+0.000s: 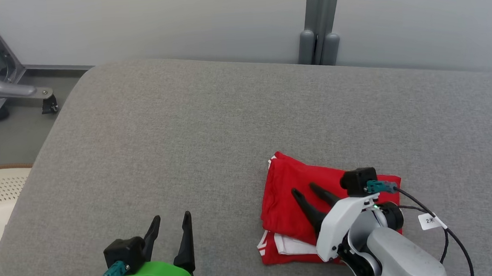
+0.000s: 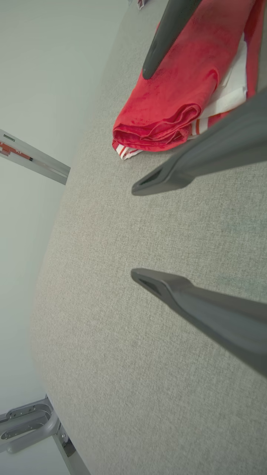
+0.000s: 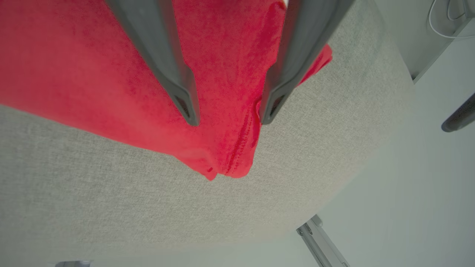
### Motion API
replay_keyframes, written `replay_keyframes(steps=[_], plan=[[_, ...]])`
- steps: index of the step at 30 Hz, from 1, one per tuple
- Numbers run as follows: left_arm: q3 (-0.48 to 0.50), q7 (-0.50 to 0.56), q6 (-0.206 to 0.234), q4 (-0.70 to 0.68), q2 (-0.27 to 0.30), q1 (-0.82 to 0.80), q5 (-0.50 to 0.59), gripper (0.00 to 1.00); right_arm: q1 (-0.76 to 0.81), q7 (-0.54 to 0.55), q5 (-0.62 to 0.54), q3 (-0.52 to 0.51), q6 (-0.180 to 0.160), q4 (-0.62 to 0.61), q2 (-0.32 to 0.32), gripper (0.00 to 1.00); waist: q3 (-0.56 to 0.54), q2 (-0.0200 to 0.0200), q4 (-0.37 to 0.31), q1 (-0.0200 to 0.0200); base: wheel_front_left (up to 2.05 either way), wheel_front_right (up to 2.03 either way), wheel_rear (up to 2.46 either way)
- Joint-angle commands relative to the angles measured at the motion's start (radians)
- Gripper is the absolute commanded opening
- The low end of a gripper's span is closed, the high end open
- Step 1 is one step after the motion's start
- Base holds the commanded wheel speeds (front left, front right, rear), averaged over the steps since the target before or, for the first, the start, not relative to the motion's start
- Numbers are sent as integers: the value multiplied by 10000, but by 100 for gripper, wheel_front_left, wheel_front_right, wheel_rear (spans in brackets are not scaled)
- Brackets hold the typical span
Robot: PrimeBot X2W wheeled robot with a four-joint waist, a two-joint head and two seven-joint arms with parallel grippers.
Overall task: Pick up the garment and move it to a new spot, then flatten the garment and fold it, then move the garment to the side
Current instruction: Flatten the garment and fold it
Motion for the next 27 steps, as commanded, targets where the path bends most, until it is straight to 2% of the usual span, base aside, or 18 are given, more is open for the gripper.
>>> replay_keyframes(steps=[1,11,16,22,27], plan=[[-12,-14,-44,33,-2,-201,-39,100,-109,80,-140,126,-4,217,-9,0,123,0,246,0,0,0,0],[-32,-144,-91,200,-106,-411,-106,100,-924,376,-337,820,-4,1954,229,0,355,0,1265,0,0,0,0],[-22,-224,-116,287,-119,-451,-121,100,-1160,418,68,1522,-4,2069,298,0,402,0,1463,0,0,0,0],[12,-311,-57,363,-132,-414,-174,100,-1469,-19,625,2166,-4,1889,304,0,341,0,1221,0,0,0,0],[-40,-383,-97,424,-126,-358,-161,100,-1686,-964,845,2039,-4,1808,268,0,150,0,620,0,0,0,0]])
